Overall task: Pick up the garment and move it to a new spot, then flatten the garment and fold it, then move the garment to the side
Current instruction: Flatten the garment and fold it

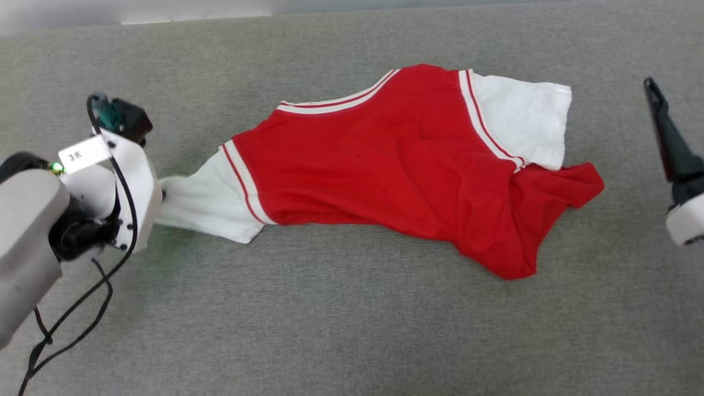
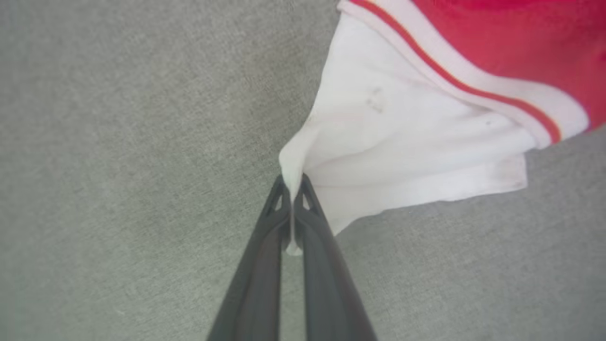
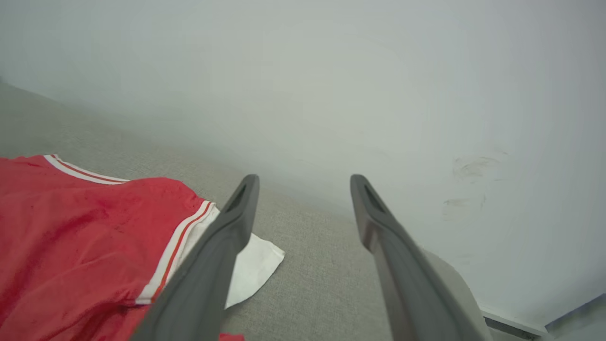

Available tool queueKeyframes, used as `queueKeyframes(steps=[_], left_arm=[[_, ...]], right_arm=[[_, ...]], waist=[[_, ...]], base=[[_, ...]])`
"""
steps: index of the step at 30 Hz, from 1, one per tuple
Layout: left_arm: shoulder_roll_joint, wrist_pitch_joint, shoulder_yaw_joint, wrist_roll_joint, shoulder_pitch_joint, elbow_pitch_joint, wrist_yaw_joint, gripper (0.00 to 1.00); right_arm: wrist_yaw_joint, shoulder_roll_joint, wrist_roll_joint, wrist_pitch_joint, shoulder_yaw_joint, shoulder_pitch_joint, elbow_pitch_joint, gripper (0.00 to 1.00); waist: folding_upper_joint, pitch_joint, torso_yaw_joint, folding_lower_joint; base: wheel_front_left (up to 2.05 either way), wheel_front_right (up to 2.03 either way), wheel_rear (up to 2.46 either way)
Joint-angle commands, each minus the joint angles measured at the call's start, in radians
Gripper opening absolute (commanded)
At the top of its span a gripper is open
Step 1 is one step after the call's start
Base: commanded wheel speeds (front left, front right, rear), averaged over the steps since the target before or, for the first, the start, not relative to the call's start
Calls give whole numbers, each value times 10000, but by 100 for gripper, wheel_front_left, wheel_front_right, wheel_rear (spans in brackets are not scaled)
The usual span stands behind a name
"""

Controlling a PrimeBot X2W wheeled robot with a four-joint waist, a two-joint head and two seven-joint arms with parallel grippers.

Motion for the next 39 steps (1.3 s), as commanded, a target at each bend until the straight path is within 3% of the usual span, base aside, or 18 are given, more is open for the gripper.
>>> queueKeyframes(steps=[1, 3, 4, 8, 12, 16, 23, 31, 32, 33, 39], left_arm=[[68, -168, 101, 81, -194, -163, -49, 0], [128, -387, 123, 253, -313, -524, -48, 0], [157, -643, 189, 500, -565, -1094, -1, 0], [33, -812, 210, 815, -842, -1876, 149, 0], [-150, -953, 276, 1058, -1098, -2518, 344, 0], [-312, -1047, 219, 1439, -1360, -2973, 466, 0], [-565, -1267, 224, 1781, -1696, -3350, 559, 0], [-656, -1400, 190, 1894, -1753, -3231, 538, 0], [-656, -1411, 190, 1877, -1753, -3187, 519, 0], [-661, -1420, 187, 1856, -1743, -3139, 504, 0], [-616, -1625, 239, 1767, -1593, -2792, 459, 0]], right_arm=[[-6, -325, 122, 403, 168, -308, 11, 100], [-7, -893, 556, 1446, 486, -869, 202, 100], [-7, -1896, 1479, 3382, 1307, -1831, 533, 100], [-7, -3073, 2788, 6083, 2485, -3246, 1110, 100], [-7, -3779, 4043, 8739, 3398, -4625, 1781, 100], [-6, -3873, 4629, 10654, 3696, -5748, 2525, 100], [-6, -3187, 4483, 11614, 3664, -6850, 3693, 100], [-4, -2860, 4593, 11614, 4520, -5841, 4557, 100], [-4, -2903, 4607, 11562, 4600, -5784, 4581, 45], [-2, -2906, 4660, 11436, 4599, -5780, 4617, 0], [-6, -2690, 4816, 10373, 4232, -6433, 4714, 0]], waist=[[0, -29, 196, 0], [0, 3, 390, 0], [0, 184, 707, 0], [0, 616, 1145, 0], [0, 1169, 1569, 0], [0, 1795, 1968, 0], [0, 2638, 2391, 0], [0, 2829, 2403, 0], [0, 2818, 2391, 0], [0, 2790, 2370, 0], [0, 2233, 2161, 0]], base=[[0, 0, 0], [0, 0, 0], [0, 0, 0], [0, 0, 0], [0, 0, 0], [0, 0, 0], [0, 0, 0], [0, 0, 0], [0, 0, 0], [0, 0, 0], [0, 0, 0]])
